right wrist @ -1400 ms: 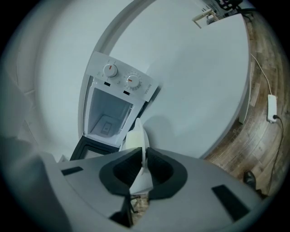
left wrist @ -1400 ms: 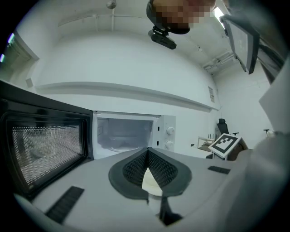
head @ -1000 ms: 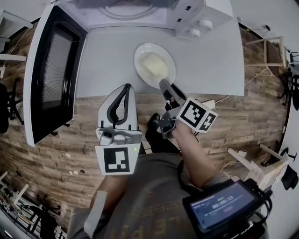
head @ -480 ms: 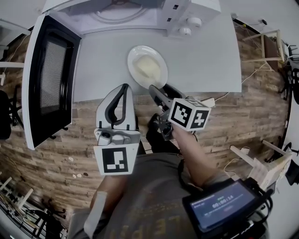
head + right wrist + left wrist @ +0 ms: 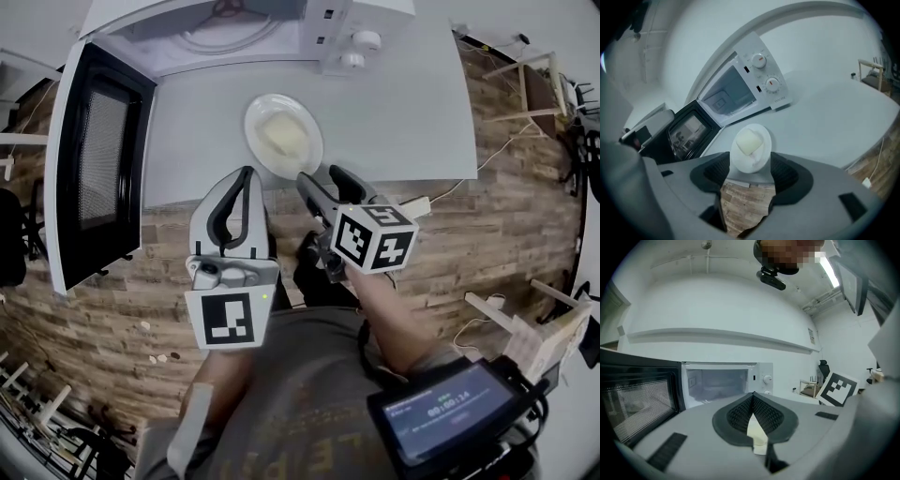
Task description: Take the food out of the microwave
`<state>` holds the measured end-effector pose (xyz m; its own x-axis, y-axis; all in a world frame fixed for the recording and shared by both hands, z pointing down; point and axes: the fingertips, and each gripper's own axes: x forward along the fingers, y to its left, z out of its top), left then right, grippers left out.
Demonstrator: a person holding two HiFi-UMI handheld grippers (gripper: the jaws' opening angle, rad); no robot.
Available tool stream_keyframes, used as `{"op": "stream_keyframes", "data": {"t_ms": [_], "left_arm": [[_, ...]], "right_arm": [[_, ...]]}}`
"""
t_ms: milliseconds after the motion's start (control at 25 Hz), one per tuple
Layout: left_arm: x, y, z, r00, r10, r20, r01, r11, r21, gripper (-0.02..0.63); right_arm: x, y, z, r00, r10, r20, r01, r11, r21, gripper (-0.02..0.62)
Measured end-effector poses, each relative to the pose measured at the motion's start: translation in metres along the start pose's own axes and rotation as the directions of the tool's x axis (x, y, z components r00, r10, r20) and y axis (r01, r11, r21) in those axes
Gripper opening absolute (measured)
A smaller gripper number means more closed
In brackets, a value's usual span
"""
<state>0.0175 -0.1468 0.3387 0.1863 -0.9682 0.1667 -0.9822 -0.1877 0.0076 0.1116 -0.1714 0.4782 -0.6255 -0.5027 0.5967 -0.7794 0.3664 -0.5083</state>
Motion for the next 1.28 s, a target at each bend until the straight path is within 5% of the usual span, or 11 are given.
{"op": "stream_keyframes", "data": {"t_ms": [320,480,640,840,1280], "left_arm": [[-0.006,-0.014,0.041,0.997,0.02,0.078,-0.021,1.0,0.002,0.008],[-0.011,-0.023,0.064,0.993,0.034,0.116,-0.035,0.999,0.002,0.008],[-0.018,-0.031,0.082,0.989,0.044,0.142,-0.051,0.998,0.042,0.008],[-0.031,-0.042,0.103,0.982,0.047,0.184,-0.064,0.994,0.089,0.008],[-0.048,-0.043,0.121,0.974,0.067,0.215,-0.095,0.988,0.122,0.008]], "right_arm": [[-0.066,0.061,0.067,0.961,0.105,0.257,-0.027,0.957,-0.288,0.255],[-0.106,0.09,0.094,0.909,0.18,0.376,-0.023,0.922,-0.387,0.144],[-0.135,0.109,0.112,0.862,0.191,0.47,0.077,0.867,-0.493,0.038],[-0.166,0.123,0.121,0.811,0.223,0.541,0.117,0.844,-0.523,0.017],[-0.186,0.154,0.125,0.767,0.295,0.57,0.107,0.817,-0.567,0.006]]}}
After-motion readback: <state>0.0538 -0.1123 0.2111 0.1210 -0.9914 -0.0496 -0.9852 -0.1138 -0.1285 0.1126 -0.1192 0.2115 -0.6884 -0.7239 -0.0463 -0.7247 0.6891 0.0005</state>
